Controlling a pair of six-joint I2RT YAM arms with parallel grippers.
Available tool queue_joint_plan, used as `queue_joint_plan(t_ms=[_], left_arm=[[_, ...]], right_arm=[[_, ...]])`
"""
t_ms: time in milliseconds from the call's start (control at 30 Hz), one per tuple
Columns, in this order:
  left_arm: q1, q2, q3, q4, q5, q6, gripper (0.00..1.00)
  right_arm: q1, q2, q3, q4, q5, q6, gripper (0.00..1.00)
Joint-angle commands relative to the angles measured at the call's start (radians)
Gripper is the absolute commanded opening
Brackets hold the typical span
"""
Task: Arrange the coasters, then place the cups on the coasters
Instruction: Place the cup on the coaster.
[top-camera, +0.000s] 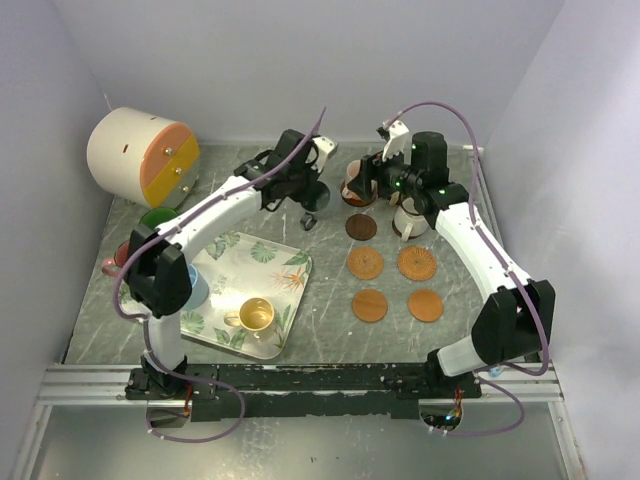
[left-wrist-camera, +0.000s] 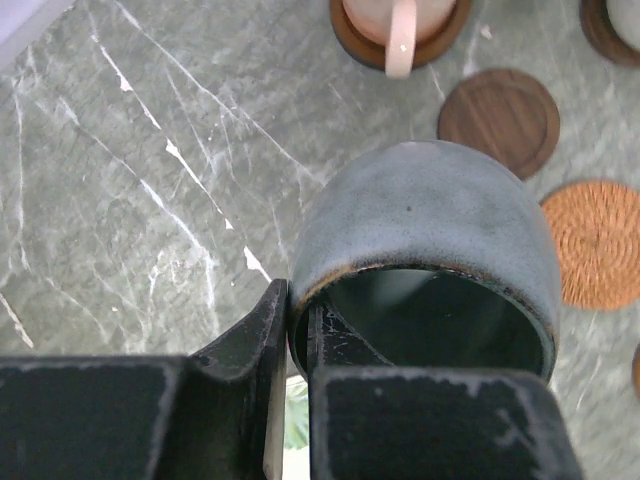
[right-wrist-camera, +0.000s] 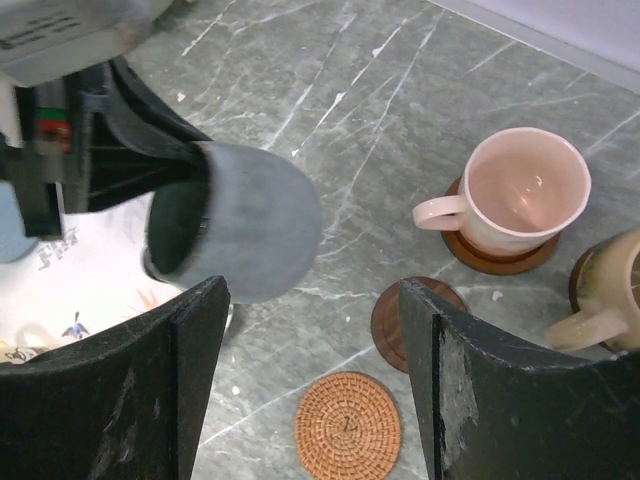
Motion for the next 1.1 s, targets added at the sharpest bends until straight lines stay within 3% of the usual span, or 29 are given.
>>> queue_joint_plan(t_ms=[0, 200, 600, 767, 1067], left_arm=[[-0.059, 0.025, 0.103, 0.139, -0.225, -0.209, 0.07], [-0.122, 0.052, 0.149, 0.123, -0.453, -0.345, 0.07], [-0.206, 0.067, 0.177, 0.099, -0.587, -0.404, 0.07], [-0.224, 0.072, 0.187, 0.095, -0.597, -0.405, 0.07], [-0.23, 0.061, 0.183, 0.108, -0.513, -0.385, 0.07]], right_arm=[[0.027, 0.009, -0.007, 0.041, 0.025, 0.026, 0.68], [0.045, 0.007, -0.043, 0.057, 0.053, 0.042, 0.68], [0.077, 0.055, -0.041, 0.068, 0.126, 0.083, 0.61], [0.081, 0.076, -0.032, 0.062, 0.17, 0.094, 0.54], [0.082, 0.1, -0.017, 0.038, 0.325, 0.11, 0.32]])
